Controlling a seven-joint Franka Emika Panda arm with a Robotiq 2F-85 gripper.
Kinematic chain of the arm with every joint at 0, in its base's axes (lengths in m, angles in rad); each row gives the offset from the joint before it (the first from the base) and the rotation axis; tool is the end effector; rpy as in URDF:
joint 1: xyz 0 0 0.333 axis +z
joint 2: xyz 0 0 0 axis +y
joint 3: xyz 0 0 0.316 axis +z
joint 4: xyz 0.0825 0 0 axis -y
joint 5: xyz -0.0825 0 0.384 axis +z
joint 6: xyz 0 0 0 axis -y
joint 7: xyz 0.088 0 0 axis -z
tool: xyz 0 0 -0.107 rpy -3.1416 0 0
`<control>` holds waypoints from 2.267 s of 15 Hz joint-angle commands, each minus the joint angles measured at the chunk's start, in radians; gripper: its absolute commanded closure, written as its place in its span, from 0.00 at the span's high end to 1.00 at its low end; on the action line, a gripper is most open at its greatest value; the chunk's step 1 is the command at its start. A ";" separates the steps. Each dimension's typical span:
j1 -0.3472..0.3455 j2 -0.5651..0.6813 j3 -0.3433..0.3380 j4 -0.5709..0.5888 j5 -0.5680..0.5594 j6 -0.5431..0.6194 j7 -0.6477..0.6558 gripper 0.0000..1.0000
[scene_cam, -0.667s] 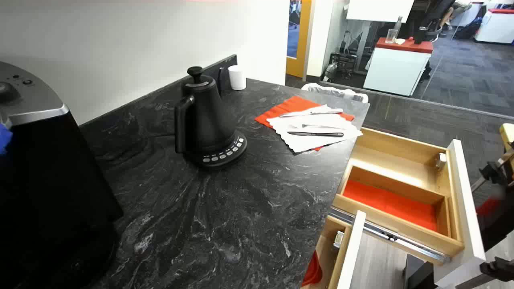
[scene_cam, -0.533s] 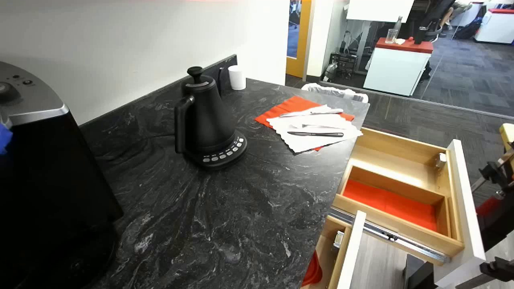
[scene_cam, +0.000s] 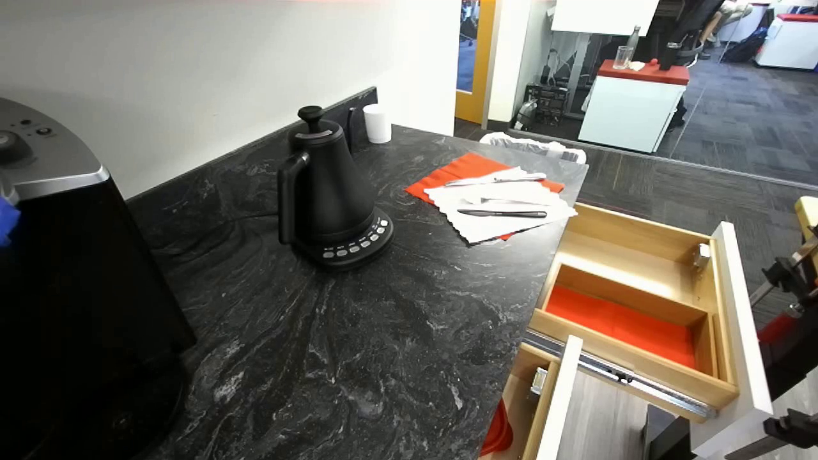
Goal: Move the cutlery from the counter to the tray in the drawer
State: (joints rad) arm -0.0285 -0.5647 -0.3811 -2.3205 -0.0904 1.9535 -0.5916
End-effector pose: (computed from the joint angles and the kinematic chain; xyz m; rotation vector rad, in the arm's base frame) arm 0.3653 -0.1885 0.5482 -3.0773 -0.3819 -0.3108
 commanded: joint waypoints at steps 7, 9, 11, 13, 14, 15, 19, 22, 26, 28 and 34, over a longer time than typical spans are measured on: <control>-0.026 0.006 0.021 0.001 0.015 0.000 -0.012 1.00; -0.026 0.006 0.021 0.001 0.015 0.000 -0.012 1.00; -0.026 0.006 0.021 0.001 0.015 0.000 -0.012 1.00; -0.036 0.014 0.037 -0.009 -0.021 0.019 -0.007 1.00; -0.024 0.071 0.040 -0.016 -0.025 0.075 -0.001 1.00; -0.011 0.126 0.044 -0.032 -0.029 0.146 -0.002 1.00; 0.008 0.299 0.090 -0.068 -0.010 0.336 -0.022 1.00; 0.006 0.387 0.148 -0.083 0.002 0.407 -0.032 1.00; -0.004 0.394 0.208 -0.139 -0.006 0.431 -0.035 1.00; -0.008 0.284 0.224 -0.243 -0.016 0.405 -0.034 1.00; 0.004 0.257 0.221 -0.283 -0.008 0.381 -0.013 1.00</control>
State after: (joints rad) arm -0.0235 -0.3078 -0.1611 -2.6049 -0.0989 2.3364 -0.6050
